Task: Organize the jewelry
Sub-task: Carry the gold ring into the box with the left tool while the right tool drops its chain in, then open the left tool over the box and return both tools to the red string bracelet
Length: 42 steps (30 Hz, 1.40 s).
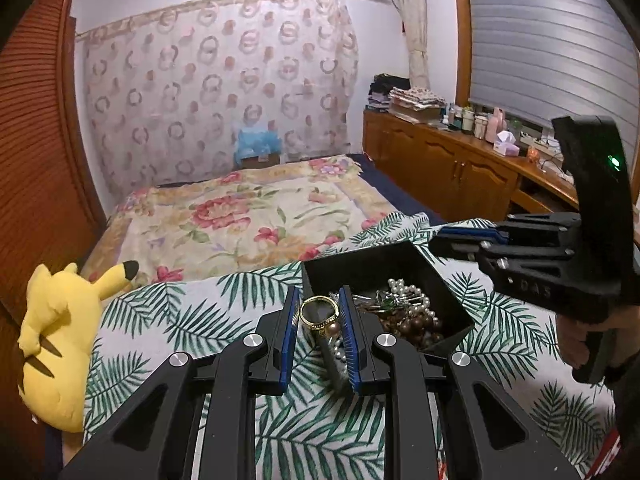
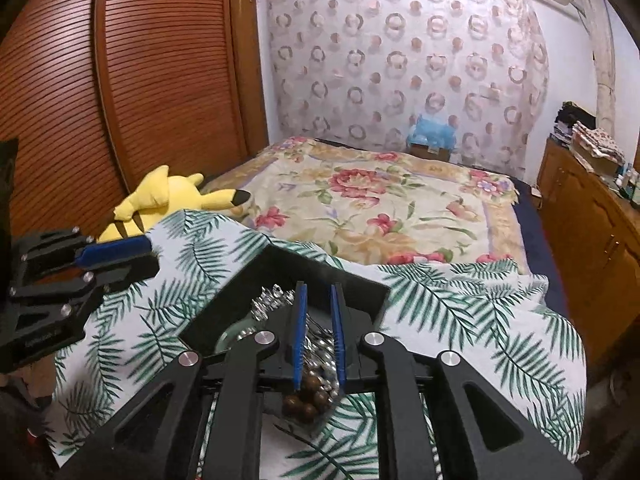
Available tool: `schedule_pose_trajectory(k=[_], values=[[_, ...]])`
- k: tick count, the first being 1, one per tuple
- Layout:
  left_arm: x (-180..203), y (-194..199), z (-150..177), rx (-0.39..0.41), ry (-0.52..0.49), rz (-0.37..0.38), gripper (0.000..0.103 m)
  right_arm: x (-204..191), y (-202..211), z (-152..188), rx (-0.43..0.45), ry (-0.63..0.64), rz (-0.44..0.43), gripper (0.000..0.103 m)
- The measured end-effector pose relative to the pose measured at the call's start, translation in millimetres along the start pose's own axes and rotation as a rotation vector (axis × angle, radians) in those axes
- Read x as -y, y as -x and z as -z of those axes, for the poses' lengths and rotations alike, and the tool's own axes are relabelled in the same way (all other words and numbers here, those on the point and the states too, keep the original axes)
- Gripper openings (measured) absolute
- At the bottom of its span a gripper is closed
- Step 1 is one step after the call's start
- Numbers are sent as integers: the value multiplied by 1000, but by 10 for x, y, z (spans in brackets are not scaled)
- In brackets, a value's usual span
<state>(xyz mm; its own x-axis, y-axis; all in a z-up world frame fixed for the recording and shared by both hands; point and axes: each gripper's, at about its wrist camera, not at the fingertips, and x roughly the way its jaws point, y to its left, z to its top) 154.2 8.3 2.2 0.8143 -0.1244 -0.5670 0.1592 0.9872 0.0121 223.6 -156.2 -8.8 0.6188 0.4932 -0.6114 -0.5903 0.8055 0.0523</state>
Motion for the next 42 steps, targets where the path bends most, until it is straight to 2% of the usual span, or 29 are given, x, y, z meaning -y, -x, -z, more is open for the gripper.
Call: schedule_pose_trajectory(k=[2, 6, 9, 11, 14, 18, 19, 20, 21, 22, 27, 29, 34, 42], values=[[45, -67, -30, -5, -10, 2, 19, 24, 18, 44, -1, -1, 9, 36], [131, -213, -80, -18, -20, 13, 19, 85, 111, 170, -4, -1, 36, 38], [208, -359, -139, -29, -30, 17, 19, 118, 190, 274, -2, 8, 55, 52], [249, -445, -162, -38, -30, 20, 19, 137, 243, 319, 0, 13, 61, 55], [327, -579, -210, -51, -33, 23, 19, 166, 318, 386, 8, 13, 65, 66], [376, -652, -255, -51, -38, 15, 19, 182, 378, 475, 15, 7, 66, 71], [382, -658, -262, -53, -35, 12, 27, 180, 382, 500, 15, 4, 64, 71], [383, -653, -261, -51, -29, 11, 45, 168, 388, 515, 14, 2, 63, 72], [388, -637, -256, -45, -24, 14, 53, 166, 394, 537, 14, 1, 62, 72], [391, -614, -248, -38, -20, 18, 57, 160, 402, 562, 14, -1, 57, 72], [412, -514, -188, -44, -20, 16, 64, 118, 423, 684, 1, 1, 48, 72], [422, -423, -152, -41, -25, 8, 77, 89, 431, 725, -3, 3, 50, 72], [413, -251, -85, -33, -10, 14, 91, 32, 464, 810, -12, -3, 31, 72], [414, -45, 149, -54, -22, 14, 93, -139, 501, 961, -32, 2, 1, 72]])
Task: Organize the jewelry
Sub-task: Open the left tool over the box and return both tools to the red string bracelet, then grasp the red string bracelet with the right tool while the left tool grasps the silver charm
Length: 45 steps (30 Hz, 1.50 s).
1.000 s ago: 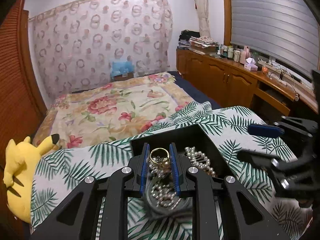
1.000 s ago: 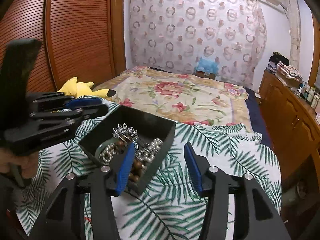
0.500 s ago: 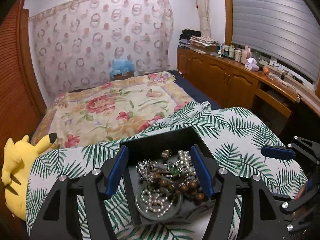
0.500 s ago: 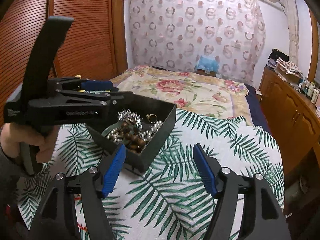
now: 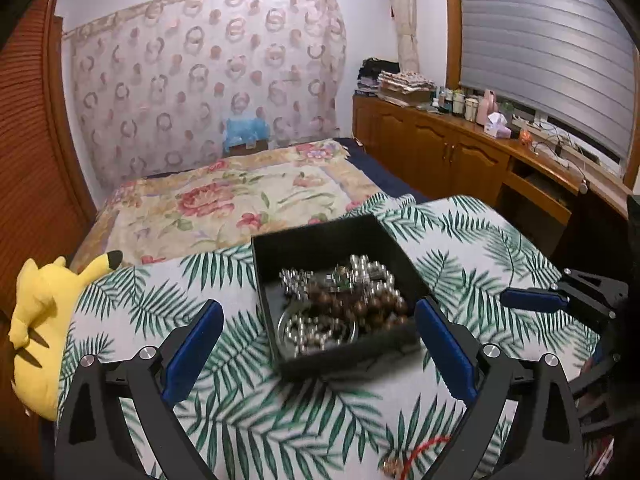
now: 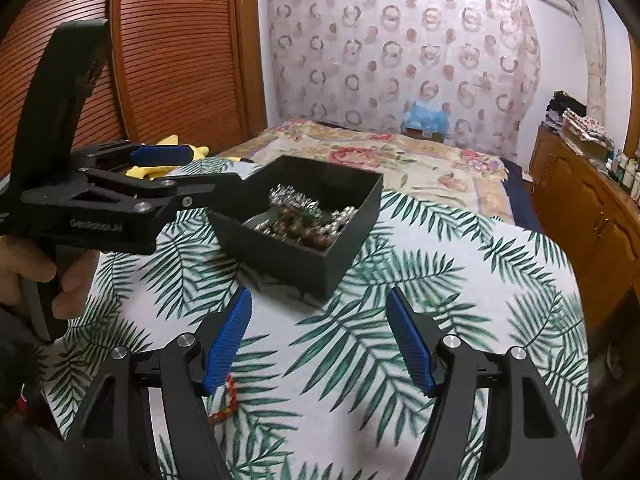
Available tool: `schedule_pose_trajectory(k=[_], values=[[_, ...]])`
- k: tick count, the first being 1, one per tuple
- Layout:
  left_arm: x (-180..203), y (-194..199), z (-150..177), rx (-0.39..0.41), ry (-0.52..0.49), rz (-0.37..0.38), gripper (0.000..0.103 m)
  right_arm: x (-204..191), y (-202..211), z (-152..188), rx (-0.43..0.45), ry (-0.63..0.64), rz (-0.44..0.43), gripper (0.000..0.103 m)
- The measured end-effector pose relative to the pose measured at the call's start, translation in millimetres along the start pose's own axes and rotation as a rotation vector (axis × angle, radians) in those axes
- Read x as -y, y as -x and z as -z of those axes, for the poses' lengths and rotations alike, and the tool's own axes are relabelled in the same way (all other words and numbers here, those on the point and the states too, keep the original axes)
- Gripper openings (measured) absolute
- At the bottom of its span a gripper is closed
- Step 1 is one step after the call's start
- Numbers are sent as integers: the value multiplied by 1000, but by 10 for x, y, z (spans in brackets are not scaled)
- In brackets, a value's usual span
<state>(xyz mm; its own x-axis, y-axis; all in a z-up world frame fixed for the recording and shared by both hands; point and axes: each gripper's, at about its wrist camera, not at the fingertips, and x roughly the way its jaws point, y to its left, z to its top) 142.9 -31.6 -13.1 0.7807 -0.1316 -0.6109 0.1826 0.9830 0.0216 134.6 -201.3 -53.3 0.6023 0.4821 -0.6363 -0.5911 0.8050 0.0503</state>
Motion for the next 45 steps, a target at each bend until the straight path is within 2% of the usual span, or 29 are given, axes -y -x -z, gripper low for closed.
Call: schedule_pose_trajectory(k=[6, 15, 16, 18, 22, 24, 25, 27, 30, 40, 43, 45], values=[[-11, 87, 205, -7, 1, -8, 93, -132, -18, 128, -28, 13, -20, 72], [-90, 160, 574, -60, 14, 0, 93, -371, -68, 358, -94, 64, -53, 71], [-106, 165, 606, -66, 18, 2, 93, -396, -72, 381, -102, 70, -60, 68], [-138, 177, 674, -77, 30, 28, 93, -435, -83, 412, -118, 83, -74, 56], [-161, 195, 782, -93, 38, 42, 93, -513, -125, 465, -152, 131, -69, 43], [-156, 202, 824, -99, 40, 54, 93, -545, -164, 498, -170, 155, -59, 27], [-150, 204, 840, -102, 40, 58, 93, -554, -183, 505, -178, 163, -56, 25], [-126, 199, 869, -111, 37, 68, 93, -573, -180, 504, -179, 180, -51, 6], [-65, 185, 903, -121, 25, 89, 92, -579, -162, 509, -179, 204, -36, 4], [253, 88, 953, -162, -52, 151, 58, -331, 50, 490, -137, 133, -1, 4], [311, 65, 943, -171, -73, 151, 45, -271, 87, 481, -128, 118, 4, 4], [344, 62, 944, -170, -82, 150, 43, -255, 100, 481, -122, 111, 5, 4]])
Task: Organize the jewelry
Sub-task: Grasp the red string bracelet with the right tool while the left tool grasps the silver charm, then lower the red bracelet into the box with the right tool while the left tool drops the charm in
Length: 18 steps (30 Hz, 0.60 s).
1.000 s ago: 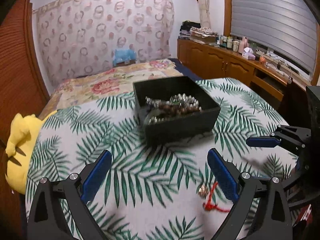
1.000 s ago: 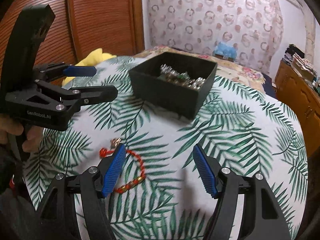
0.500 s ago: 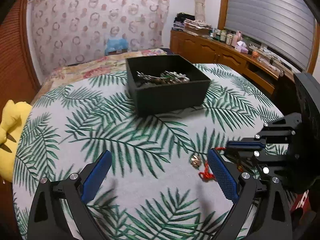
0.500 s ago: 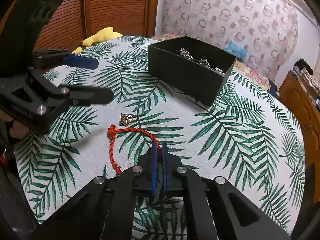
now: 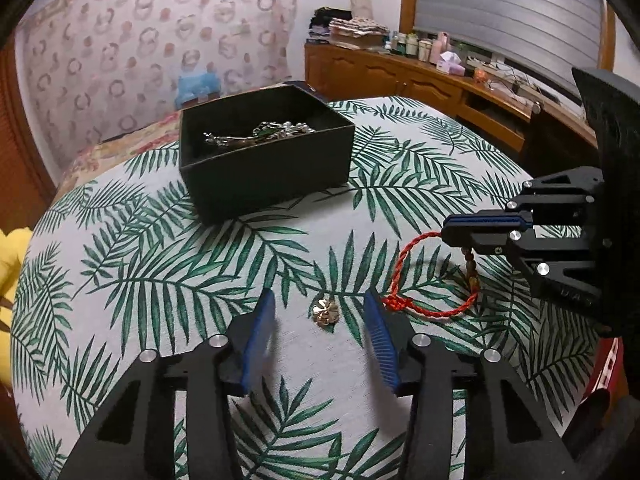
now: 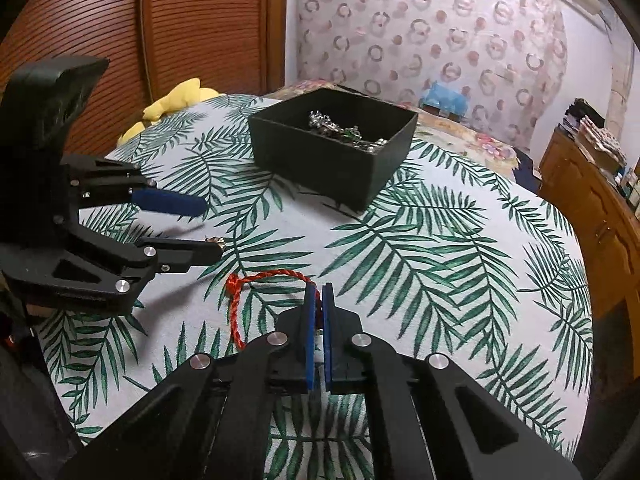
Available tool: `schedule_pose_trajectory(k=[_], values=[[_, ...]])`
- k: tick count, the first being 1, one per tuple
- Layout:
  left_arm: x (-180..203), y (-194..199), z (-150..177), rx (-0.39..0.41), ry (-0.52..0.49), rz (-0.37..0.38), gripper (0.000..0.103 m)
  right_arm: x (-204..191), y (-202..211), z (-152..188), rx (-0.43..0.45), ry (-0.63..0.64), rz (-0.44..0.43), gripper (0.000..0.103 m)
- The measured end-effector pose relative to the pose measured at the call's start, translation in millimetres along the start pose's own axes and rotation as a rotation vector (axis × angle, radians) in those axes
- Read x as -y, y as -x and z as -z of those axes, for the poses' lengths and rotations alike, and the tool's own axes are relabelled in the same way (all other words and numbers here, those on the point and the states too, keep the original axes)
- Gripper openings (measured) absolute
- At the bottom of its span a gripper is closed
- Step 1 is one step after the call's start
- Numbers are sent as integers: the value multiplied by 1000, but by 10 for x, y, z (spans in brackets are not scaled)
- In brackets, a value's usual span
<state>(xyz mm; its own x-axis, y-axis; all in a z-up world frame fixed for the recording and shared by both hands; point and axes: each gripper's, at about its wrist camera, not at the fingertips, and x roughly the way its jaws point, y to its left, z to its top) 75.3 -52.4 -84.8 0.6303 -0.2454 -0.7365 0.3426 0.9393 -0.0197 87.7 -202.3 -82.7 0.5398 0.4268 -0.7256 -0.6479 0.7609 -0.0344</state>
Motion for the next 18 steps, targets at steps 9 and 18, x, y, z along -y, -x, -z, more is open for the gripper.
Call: schedule_pose_trajectory(k=[9, 18], values=[[25, -92, 35, -21, -2, -11, 27, 64, 54, 46, 16, -28, -2, 4], [32, -62, 6, -10, -18, -20, 14, 100, 128, 27, 40, -36, 2, 4]])
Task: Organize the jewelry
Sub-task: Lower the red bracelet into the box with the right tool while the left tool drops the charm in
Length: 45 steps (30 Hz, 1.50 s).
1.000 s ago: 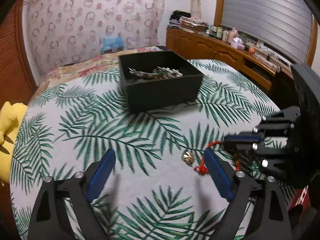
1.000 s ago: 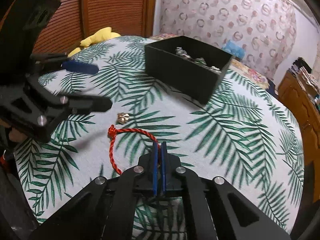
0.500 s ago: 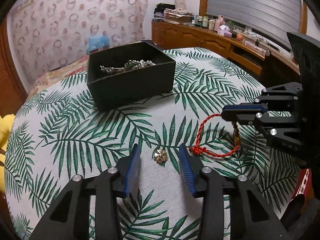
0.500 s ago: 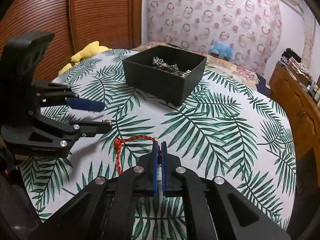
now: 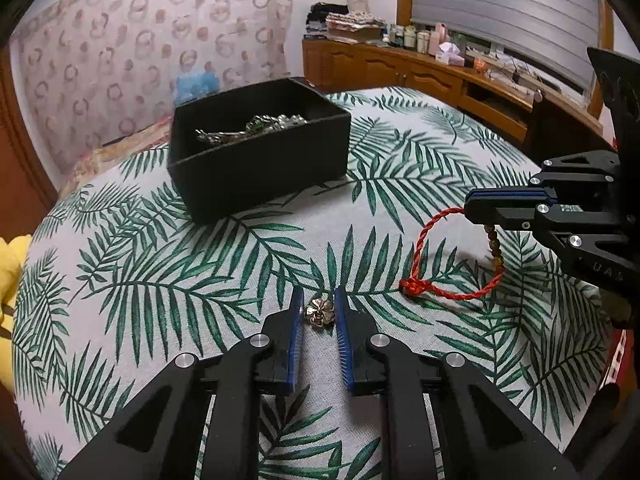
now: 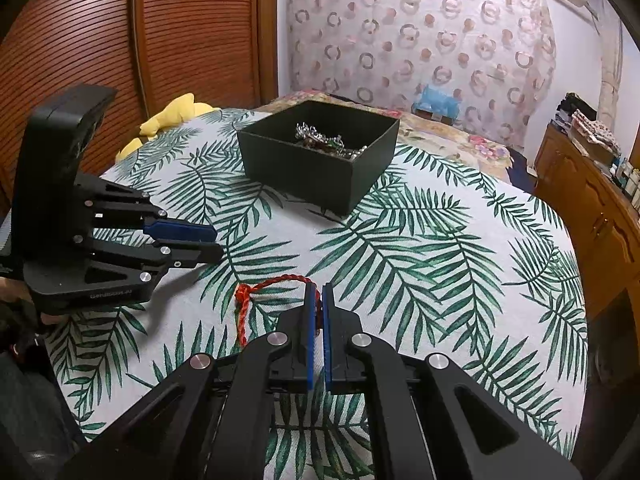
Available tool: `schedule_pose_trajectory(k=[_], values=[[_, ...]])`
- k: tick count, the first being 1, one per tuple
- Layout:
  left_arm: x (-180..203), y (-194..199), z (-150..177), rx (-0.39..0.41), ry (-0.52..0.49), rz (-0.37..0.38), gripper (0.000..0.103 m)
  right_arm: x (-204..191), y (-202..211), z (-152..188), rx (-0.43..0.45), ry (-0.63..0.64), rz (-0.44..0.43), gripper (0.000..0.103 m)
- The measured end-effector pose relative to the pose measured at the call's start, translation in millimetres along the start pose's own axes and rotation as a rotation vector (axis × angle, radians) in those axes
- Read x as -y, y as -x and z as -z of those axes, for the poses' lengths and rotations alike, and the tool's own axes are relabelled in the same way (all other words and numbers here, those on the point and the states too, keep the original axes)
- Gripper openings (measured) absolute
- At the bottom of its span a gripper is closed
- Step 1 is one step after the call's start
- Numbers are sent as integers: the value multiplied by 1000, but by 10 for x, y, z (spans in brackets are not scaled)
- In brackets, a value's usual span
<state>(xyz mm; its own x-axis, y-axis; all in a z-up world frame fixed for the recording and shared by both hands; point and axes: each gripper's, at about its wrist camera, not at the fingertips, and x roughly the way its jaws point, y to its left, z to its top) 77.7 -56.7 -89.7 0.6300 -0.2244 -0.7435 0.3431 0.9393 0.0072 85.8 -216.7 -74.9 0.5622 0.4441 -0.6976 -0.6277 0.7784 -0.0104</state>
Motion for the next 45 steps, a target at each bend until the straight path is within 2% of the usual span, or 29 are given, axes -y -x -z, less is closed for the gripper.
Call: schedule_pose_trajectory(k=[9, 21, 33, 43, 45], values=[[-120, 196, -146, 68, 29, -8, 14, -6, 104, -275, 50, 23, 9, 4], [-399, 280, -561, 139, 59, -38, 14, 147, 91, -929, 136, 66, 8, 4], [-649, 139, -823, 136, 62, -53, 14, 289, -388, -1405, 129, 93, 0, 4], [-776, 6, -1047, 137, 53, -51, 14, 446, -835, -1596, 92, 30, -76, 4], [-784, -25, -1097, 138, 43, -55, 14, 470, -886, -1603, 82, 30, -65, 9]])
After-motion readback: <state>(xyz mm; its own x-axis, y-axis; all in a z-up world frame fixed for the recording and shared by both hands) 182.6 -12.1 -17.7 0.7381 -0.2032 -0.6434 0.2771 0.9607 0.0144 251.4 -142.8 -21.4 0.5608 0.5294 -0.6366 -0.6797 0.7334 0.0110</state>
